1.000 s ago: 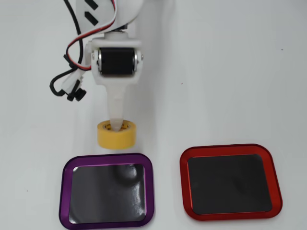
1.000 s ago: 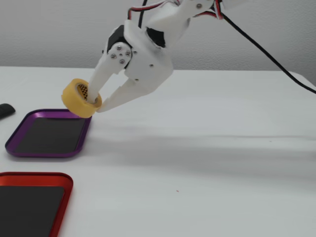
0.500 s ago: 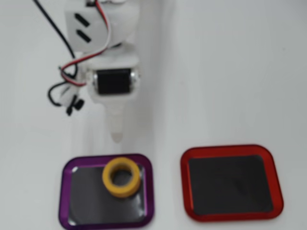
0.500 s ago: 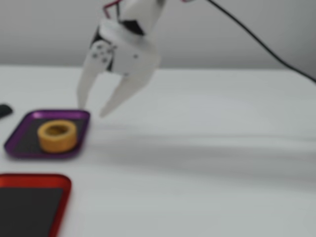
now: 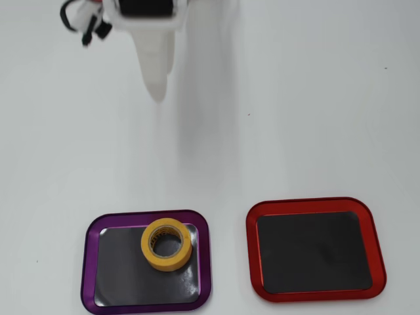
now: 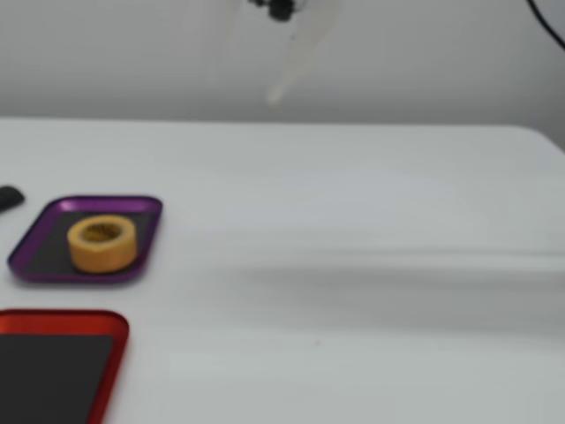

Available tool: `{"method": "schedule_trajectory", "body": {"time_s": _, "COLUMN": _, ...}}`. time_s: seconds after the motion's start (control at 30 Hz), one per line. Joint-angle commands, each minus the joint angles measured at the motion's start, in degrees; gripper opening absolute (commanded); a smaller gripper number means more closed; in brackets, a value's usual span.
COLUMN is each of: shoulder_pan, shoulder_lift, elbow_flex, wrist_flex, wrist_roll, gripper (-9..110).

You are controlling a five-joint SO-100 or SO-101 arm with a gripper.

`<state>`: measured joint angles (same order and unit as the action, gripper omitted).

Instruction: Grasp a tape and put it in the right purple dish.

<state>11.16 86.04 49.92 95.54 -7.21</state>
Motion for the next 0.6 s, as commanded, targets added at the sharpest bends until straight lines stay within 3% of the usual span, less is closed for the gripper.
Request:
{"method": "schedule_trajectory", "body": {"time_s": 0.0, "shoulder_pan": 0.44, "shoulder_lift": 17.75, "elbow_flex": 4.75, "wrist_flex": 1.93, "wrist_roll": 2.20, "gripper": 14}}
{"method": "schedule_trajectory", "body": {"time_s": 0.37, "shoulder_pan": 0.09, "shoulder_lift": 61.17, "elbow_flex": 50.45, "wrist_flex": -3.25, "wrist_roll": 2.90, "gripper": 15}}
{"method": "schedule_trajectory", "body": {"time_s": 0.57, "shoulder_pan": 0.09, "shoulder_lift": 81.47, "elbow_flex": 80.07, "wrist_flex": -17.84, "wrist_roll": 2.99, "gripper": 15}}
